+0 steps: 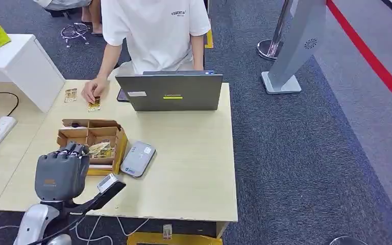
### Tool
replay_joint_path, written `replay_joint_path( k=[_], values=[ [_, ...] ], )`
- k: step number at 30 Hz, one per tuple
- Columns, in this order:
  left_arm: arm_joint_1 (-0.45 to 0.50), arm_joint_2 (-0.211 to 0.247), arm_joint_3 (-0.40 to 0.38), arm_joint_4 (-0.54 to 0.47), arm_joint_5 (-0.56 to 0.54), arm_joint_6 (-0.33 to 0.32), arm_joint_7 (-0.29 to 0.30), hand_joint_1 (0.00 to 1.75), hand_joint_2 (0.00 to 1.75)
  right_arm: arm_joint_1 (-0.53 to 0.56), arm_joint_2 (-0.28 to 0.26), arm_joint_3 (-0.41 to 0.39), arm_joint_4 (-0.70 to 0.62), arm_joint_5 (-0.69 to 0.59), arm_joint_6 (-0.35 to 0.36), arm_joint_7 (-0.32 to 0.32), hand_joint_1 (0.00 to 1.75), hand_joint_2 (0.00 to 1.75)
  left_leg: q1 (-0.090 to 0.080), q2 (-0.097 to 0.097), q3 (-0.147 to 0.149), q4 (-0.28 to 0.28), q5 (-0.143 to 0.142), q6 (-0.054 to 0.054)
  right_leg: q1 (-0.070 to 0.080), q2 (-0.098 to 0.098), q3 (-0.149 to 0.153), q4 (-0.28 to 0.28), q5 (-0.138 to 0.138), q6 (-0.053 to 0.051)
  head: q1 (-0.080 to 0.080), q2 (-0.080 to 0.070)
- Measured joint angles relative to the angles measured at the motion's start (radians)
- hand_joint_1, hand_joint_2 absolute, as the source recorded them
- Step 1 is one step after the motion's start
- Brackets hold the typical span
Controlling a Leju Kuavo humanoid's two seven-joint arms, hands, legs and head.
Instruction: Pass the card to the sensor for recognition and then transmit it.
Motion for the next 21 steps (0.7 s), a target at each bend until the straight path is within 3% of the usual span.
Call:
replay_joint_path(
  k=[10, 14, 17, 20, 21],
  values=[
    [-0.003, 0.023, -0.035, -0.056, 0.01, 0.025, -0.022, 1.75, 1.75, 0.0, 0.0, -0.005, 0.0, -0.004, 0.0, 0.004, 0.0, 1.75, 0.0, 0.0, 0.0, 0.0, 0.0, 0.0, 0.0, 0.0, -0.001, 0.0, 0.0, 0.0, 0.0, 0.0],
    [-0.115, 0.031, -0.056, -0.069, 0.025, 0.027, 0.012, 1.75, 1.75, -0.002, 0.0, -0.008, 0.0, 0.023, 0.005, 0.012, 0.0, 1.75, 0.0, -0.003, 0.0, 0.0, 0.001, 0.0, 0.0, -0.004, -0.003, 0.0, 0.0, 0.0, 0.0, 0.0],
    [-0.307, 0.021, -0.056, 0.042, -0.02, 0.089, 0.061, 1.75, 1.75, -0.009, 0.0, 0.005, 0.0, 0.072, 0.023, 0.011, 0.0, 1.75, 0.0, -0.006, 0.0, 0.0, 0.004, 0.001, 0.0, -0.008, -0.001, 0.0, 0.002, -0.002, 0.0, 0.0],
    [-0.528, 0.013, -0.038, 0.303, -0.06, 0.222, 0.062, 1.75, 1.75, -0.019, 0.0, 0.026, 0.0, 0.109, 0.035, 0.012, 0.0, 1.75, 0.0, -0.006, -0.002, 0.0, 0.009, 0.001, 0.0, -0.007, 0.0, 0.001, 0.007, -0.002, 0.001, 0.0],
    [-0.571, 0.013, -0.025, 0.371, -0.063, 0.239, 0.059, 1.75, 1.75, -0.022, 0.0, 0.034, 0.0, 0.117, 0.037, 0.013, 0.0, 1.75, 0.0, -0.004, -0.001, 0.0, 0.009, -0.001, 0.0, -0.005, -0.001, 0.001, 0.008, -0.003, 0.002, 0.0]
  ],
)
